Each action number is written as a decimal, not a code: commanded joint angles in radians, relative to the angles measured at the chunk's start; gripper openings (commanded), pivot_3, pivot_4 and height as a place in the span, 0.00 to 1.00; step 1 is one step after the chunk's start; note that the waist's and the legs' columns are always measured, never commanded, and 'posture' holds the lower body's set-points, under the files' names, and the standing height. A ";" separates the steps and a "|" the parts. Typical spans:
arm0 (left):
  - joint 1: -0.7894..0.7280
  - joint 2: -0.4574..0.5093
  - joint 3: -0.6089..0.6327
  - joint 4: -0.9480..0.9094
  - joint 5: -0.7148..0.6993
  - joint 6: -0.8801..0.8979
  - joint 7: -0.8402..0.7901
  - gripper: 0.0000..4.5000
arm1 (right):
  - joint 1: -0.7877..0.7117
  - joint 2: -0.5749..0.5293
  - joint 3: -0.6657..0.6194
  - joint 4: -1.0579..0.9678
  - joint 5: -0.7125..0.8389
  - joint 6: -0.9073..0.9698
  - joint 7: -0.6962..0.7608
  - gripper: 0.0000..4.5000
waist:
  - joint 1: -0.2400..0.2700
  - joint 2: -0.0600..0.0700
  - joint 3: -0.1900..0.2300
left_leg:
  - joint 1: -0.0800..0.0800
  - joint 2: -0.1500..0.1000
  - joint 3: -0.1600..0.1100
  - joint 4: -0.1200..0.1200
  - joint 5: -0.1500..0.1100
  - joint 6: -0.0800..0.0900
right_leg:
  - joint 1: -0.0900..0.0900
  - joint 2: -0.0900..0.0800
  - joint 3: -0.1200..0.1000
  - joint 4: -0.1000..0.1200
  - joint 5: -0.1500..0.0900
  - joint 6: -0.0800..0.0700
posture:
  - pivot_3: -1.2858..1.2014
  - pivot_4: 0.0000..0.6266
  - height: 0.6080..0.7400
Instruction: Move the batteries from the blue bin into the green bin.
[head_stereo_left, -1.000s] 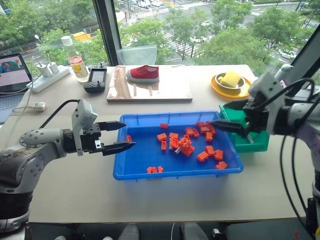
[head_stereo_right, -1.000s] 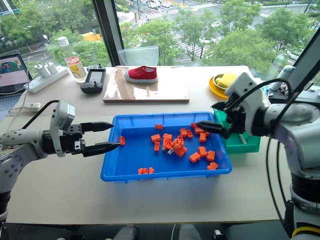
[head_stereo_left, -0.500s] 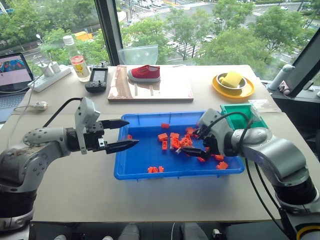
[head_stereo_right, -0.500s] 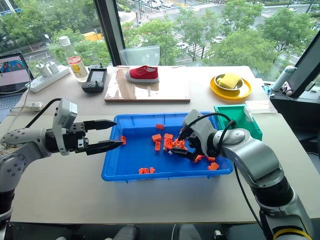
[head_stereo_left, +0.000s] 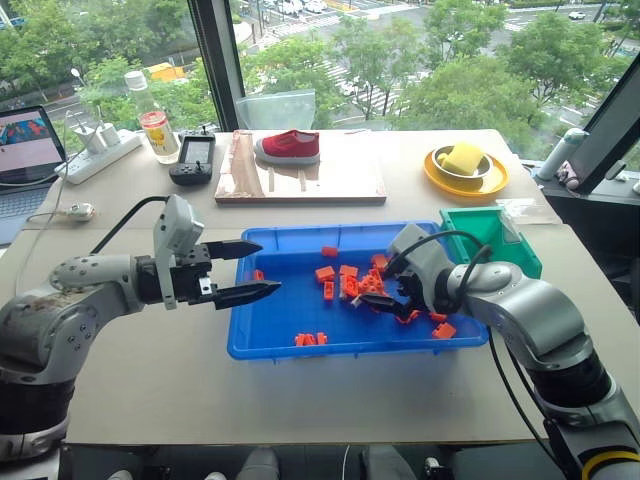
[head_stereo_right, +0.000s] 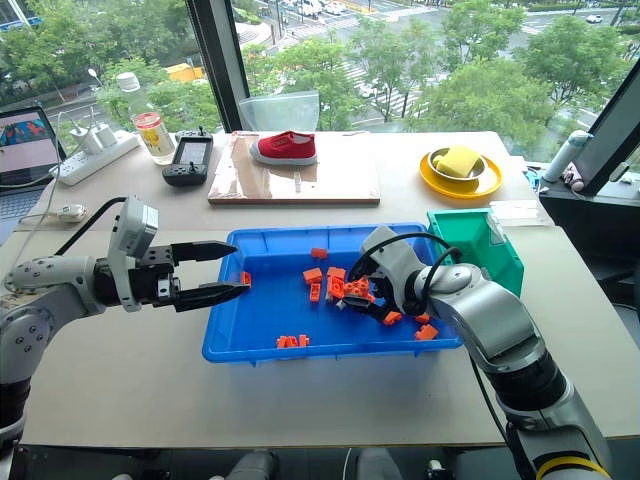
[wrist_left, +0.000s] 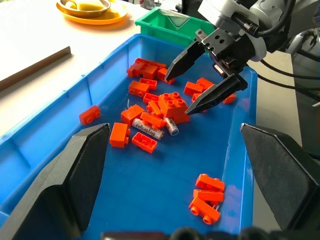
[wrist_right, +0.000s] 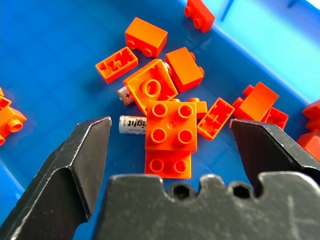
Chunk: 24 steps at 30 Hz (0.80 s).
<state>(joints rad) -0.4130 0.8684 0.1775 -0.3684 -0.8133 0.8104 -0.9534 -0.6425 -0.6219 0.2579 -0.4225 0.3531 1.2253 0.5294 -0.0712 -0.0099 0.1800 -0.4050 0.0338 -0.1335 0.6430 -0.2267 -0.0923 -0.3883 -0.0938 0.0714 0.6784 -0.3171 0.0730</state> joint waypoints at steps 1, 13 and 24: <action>-0.014 0.010 0.008 -0.021 -0.005 -0.008 -0.007 1.00 | 0.009 0.000 0.001 -0.011 -0.012 -0.021 -0.005 0.23 | 0.000 0.000 0.000 | 0.000 0.000 0.000 0.000 0.000 0.000 | 0.000 0.000 0.000 0.000 0.000 0.000 | 0.52 0.24 1.00; -0.016 0.007 0.007 -0.015 -0.006 -0.010 -0.012 1.00 | -0.016 -0.055 -0.100 -0.068 0.018 0.021 0.017 0.20 | 0.001 0.000 0.000 | 0.000 0.000 0.000 0.000 0.000 0.000 | 0.000 0.000 0.000 0.000 0.000 0.000 | 0.52 0.24 1.00; -0.016 -0.002 -0.005 -0.009 0.003 -0.018 -0.018 1.00 | 0.096 -0.277 -0.305 -0.112 0.057 0.091 0.046 0.20 | 0.004 0.000 0.000 | -0.001 0.000 0.000 0.000 0.000 0.000 | 0.000 0.000 0.000 -0.001 0.000 0.000 | 0.52 0.24 1.00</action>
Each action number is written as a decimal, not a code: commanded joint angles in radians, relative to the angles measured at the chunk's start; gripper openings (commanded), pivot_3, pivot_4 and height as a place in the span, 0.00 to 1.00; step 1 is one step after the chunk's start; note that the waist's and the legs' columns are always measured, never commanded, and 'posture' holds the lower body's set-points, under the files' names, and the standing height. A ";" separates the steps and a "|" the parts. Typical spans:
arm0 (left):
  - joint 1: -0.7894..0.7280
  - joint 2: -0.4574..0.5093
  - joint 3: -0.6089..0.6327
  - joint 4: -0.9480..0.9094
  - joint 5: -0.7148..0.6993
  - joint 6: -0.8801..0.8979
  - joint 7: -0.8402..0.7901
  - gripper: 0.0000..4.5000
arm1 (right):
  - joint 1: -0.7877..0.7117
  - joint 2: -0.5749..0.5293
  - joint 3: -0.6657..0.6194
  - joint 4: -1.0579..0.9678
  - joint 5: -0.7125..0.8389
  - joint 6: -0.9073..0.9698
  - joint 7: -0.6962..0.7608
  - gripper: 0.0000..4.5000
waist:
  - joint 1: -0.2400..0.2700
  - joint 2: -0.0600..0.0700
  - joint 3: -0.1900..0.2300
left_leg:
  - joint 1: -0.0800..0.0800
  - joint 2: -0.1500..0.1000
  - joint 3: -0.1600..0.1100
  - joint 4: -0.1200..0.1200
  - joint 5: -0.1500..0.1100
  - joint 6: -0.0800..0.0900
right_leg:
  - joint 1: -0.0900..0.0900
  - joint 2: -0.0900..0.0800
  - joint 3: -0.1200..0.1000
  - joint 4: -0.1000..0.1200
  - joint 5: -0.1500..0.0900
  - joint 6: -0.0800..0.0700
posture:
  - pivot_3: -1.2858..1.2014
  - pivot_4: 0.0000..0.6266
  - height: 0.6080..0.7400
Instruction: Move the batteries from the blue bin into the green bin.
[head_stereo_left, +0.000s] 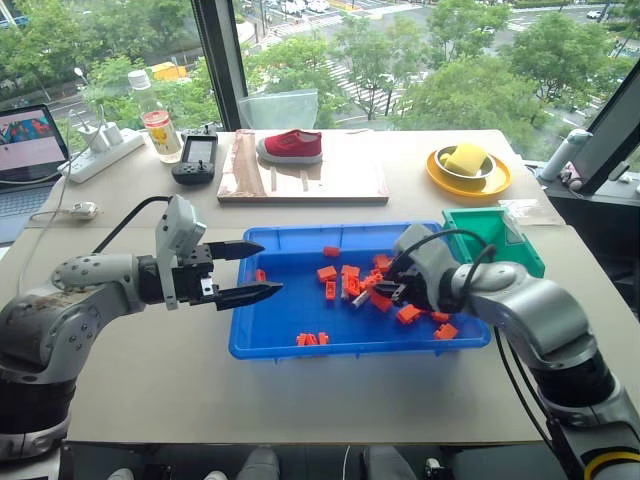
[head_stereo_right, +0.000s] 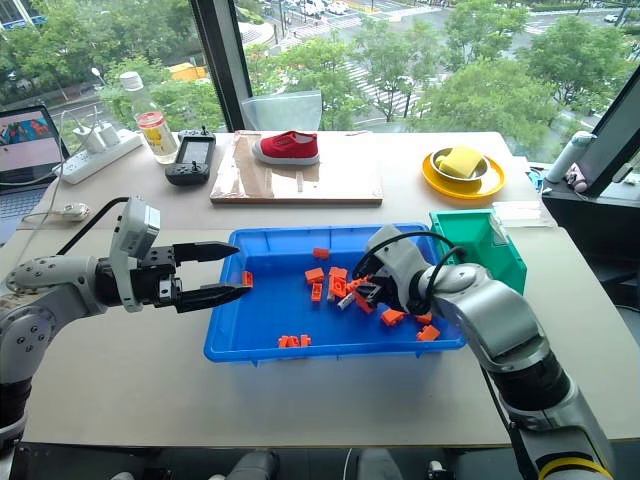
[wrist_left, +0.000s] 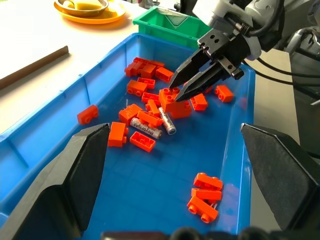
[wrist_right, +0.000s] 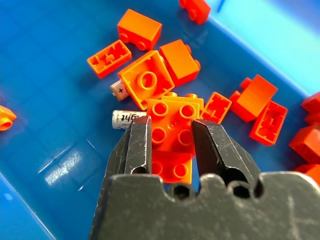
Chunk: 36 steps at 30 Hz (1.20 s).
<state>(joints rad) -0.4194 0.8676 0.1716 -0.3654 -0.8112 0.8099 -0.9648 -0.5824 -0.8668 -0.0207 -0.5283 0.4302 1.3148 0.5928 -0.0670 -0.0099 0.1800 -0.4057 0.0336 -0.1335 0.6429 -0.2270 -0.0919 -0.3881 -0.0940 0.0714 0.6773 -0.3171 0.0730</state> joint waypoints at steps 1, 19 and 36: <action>-0.012 -0.003 -0.001 -0.010 0.002 -0.018 -0.007 1.00 | 0.050 -0.034 -0.027 -0.014 -0.016 0.001 -0.019 0.20 | 0.000 0.000 0.000 | 0.000 0.000 0.000 0.000 0.000 0.000 | 0.000 0.000 0.000 0.000 0.000 0.000 | 0.52 0.24 1.00; -0.022 -0.014 -0.007 0.005 0.014 -0.024 -0.018 1.00 | -0.076 0.123 -0.013 -0.097 0.078 0.047 -0.062 0.99 | -0.006 0.000 0.000 | 0.001 0.000 0.000 0.000 0.000 0.000 | 0.000 0.001 0.000 0.000 0.000 0.000 | 0.52 0.24 1.00; -0.017 -0.019 0.005 -0.004 0.017 -0.027 -0.015 1.00 | -0.043 0.316 0.277 0.060 -0.024 -0.067 -0.144 0.99 | -0.004 0.000 0.000 | 0.001 0.000 0.000 0.000 0.000 0.000 | 0.000 0.001 0.000 0.001 0.000 0.000 | 0.52 0.24 1.00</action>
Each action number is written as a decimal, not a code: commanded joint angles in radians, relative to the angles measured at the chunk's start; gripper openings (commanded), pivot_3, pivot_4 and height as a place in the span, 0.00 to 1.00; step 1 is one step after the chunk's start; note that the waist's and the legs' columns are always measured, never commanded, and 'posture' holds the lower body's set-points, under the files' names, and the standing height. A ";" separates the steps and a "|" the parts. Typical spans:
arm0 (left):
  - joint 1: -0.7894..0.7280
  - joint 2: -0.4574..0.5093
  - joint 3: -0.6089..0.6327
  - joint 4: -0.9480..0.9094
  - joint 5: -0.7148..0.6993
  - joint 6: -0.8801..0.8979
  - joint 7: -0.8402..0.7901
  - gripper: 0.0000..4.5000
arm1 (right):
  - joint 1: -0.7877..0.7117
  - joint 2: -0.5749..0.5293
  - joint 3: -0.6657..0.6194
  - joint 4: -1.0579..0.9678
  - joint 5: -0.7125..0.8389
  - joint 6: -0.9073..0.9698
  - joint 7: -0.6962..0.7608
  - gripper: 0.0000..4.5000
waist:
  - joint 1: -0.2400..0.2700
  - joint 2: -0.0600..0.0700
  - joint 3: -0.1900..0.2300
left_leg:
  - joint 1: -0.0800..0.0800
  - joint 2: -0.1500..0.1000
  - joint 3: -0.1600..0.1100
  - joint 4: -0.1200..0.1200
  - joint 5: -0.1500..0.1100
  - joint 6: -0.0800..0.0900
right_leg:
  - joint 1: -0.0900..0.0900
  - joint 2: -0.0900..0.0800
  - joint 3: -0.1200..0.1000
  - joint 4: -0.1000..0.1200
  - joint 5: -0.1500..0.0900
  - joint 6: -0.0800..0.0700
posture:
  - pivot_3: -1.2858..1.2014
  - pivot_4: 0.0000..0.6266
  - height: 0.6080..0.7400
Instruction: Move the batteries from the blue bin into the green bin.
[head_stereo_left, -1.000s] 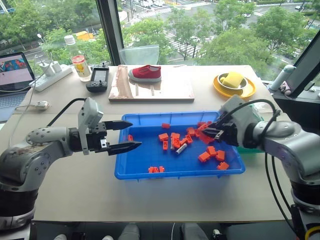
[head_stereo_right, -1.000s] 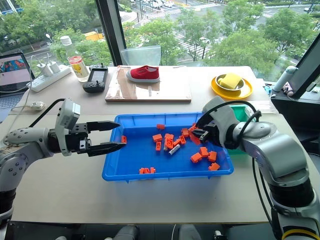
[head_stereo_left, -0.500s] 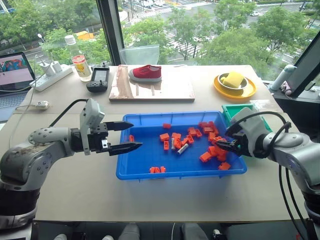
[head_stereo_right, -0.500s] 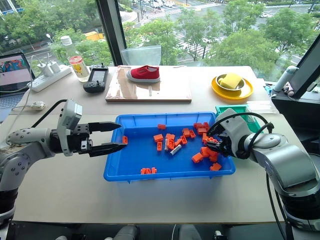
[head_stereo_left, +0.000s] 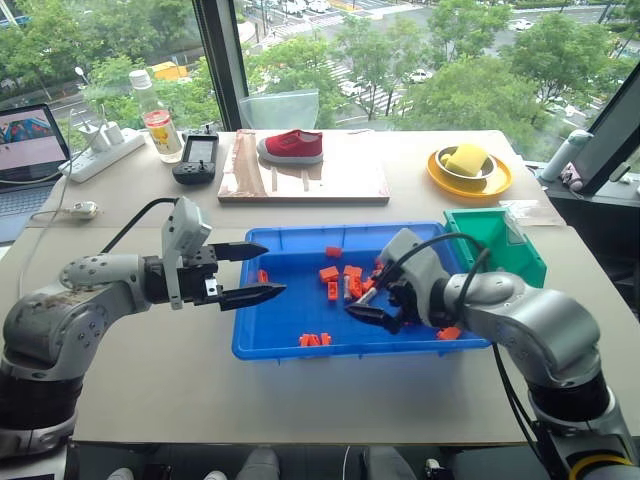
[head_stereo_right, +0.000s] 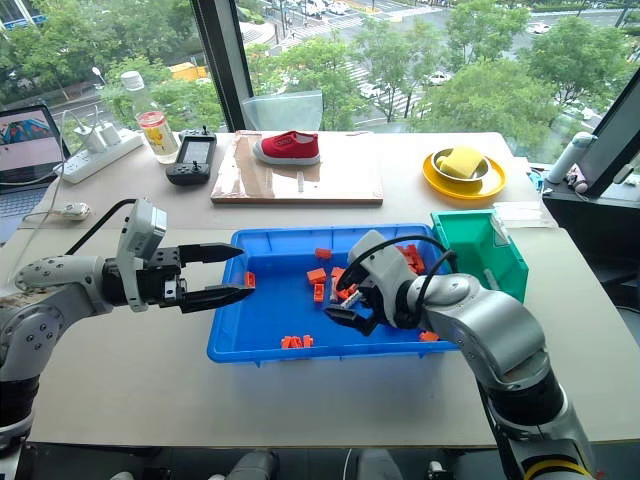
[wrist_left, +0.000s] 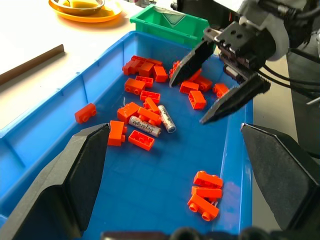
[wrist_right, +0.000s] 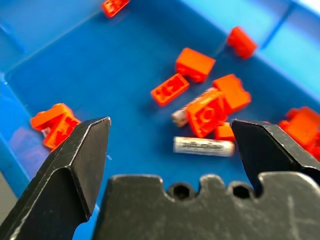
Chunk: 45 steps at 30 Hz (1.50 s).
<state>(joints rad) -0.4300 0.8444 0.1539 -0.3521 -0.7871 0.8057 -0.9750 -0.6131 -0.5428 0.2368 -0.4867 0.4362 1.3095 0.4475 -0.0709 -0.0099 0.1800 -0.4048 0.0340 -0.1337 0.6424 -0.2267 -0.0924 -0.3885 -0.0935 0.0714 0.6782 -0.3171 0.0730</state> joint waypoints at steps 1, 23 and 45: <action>-0.006 0.005 0.024 -0.019 -0.007 -0.022 -0.004 1.00 | -0.011 -0.010 0.026 0.031 -0.039 -0.073 0.003 0.99 | 0.000 0.000 0.000 | 0.000 0.000 0.000 0.000 0.000 0.000 | 0.000 0.000 0.000 0.000 0.000 0.000 | 0.52 0.24 1.00; 0.003 0.005 0.033 -0.027 -0.016 -0.015 0.003 1.00 | 0.006 -0.011 0.065 0.187 -0.149 -0.214 0.062 0.99 | 0.000 0.000 0.000 | 0.000 0.000 0.000 0.000 0.000 0.000 | 0.000 0.000 0.000 0.000 0.000 0.000 | 0.52 0.24 1.00; 0.001 -0.002 0.030 -0.034 -0.019 -0.008 0.010 1.00 | 0.030 -0.084 -0.081 0.013 -0.062 -0.153 0.145 0.57 | 0.000 0.000 0.000 | 0.000 0.000 0.000 0.000 0.000 0.000 | 0.000 0.000 0.000 0.000 0.000 0.000 | 0.52 0.24 1.00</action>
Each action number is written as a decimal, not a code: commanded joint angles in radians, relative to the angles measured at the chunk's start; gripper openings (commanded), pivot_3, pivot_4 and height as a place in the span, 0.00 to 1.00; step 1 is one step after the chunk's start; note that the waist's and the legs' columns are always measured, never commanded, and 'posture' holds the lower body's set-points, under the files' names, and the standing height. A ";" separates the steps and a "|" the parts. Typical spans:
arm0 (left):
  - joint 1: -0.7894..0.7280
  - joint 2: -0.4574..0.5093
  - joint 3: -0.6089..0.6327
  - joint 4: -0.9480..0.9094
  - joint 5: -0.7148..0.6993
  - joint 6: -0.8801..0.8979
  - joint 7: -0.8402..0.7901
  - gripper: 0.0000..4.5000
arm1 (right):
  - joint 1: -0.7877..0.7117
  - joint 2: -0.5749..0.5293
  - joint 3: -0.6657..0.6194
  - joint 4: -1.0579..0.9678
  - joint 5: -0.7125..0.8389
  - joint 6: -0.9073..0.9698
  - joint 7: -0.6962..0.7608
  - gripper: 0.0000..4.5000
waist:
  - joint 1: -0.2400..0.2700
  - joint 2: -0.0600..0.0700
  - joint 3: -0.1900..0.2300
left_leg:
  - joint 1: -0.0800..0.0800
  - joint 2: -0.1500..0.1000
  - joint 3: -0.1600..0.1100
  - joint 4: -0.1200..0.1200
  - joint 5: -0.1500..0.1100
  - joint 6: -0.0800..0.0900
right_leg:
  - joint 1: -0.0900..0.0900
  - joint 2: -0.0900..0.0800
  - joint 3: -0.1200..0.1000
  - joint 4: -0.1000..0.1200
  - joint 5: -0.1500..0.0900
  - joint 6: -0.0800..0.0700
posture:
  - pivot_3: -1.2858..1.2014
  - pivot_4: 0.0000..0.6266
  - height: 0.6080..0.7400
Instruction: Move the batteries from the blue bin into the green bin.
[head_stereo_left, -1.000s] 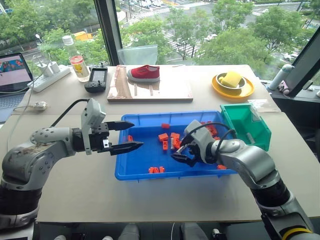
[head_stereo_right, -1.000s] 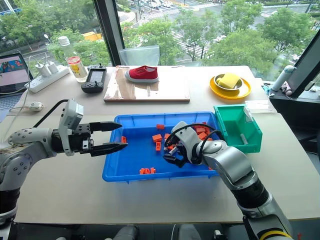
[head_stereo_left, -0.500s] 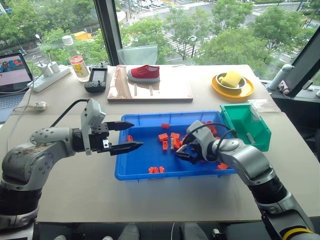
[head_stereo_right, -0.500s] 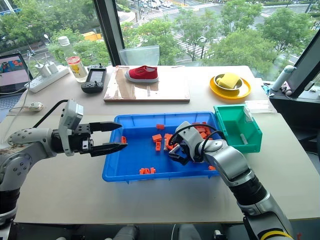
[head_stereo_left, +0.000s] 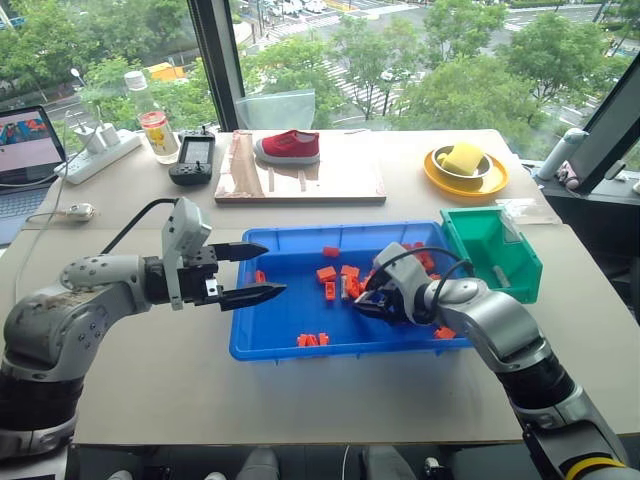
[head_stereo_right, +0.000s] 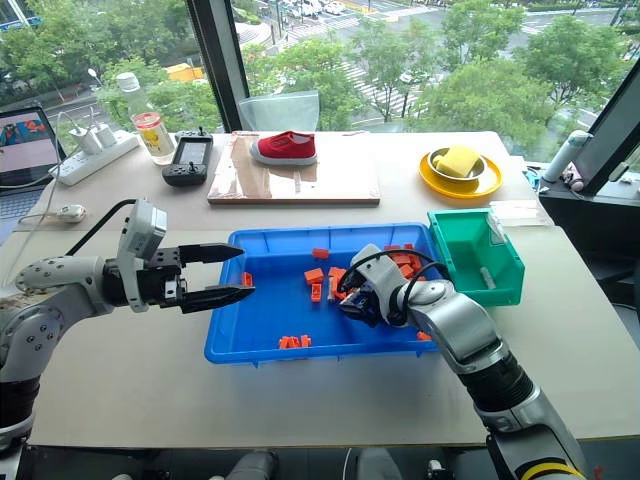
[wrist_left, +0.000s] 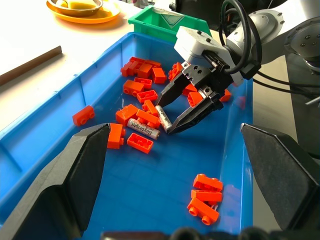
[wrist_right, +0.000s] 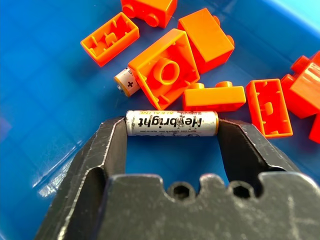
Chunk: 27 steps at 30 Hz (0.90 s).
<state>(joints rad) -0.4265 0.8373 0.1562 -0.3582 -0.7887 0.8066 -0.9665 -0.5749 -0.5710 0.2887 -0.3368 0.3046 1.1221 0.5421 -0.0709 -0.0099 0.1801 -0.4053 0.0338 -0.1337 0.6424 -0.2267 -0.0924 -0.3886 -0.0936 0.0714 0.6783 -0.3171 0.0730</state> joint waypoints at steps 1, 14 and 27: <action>-0.001 0.005 0.028 -0.028 -0.018 -0.009 0.003 1.00 | -0.003 -0.087 -0.183 -0.171 0.100 0.053 0.076 0.57 | 0.001 0.000 0.000 | 0.000 0.000 0.000 0.000 0.000 0.000 | 0.000 0.000 0.000 0.000 0.000 0.000 | 0.52 0.24 1.00; -0.012 -0.011 0.012 -0.019 -0.015 -0.012 0.004 1.00 | -0.030 -0.273 -0.496 0.172 -0.030 -0.035 -0.098 0.57 | 0.002 0.000 0.000 | 0.000 0.000 0.000 0.000 0.000 0.000 | 0.001 0.000 0.000 -0.001 0.000 0.000 | 0.52 0.24 1.00; -0.016 -0.012 0.005 -0.017 -0.004 -0.016 0.002 1.00 | 0.016 -0.248 -0.466 0.196 -0.066 -0.080 -0.112 0.79 | 0.001 0.000 0.000 | 0.000 0.000 0.001 0.000 0.000 0.000 | 0.000 0.000 0.001 -0.001 0.000 0.000 | 0.52 0.24 1.00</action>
<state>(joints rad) -0.4303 0.8183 0.1491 -0.3590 -0.7889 0.8074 -0.9594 -0.5490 -0.8075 -0.1407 -0.1074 0.2422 1.0691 0.4315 -0.0700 -0.0099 0.1802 -0.4056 0.0336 -0.1327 0.6426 -0.2268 -0.0921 -0.3883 -0.0939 0.0722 0.6774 -0.3170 0.0730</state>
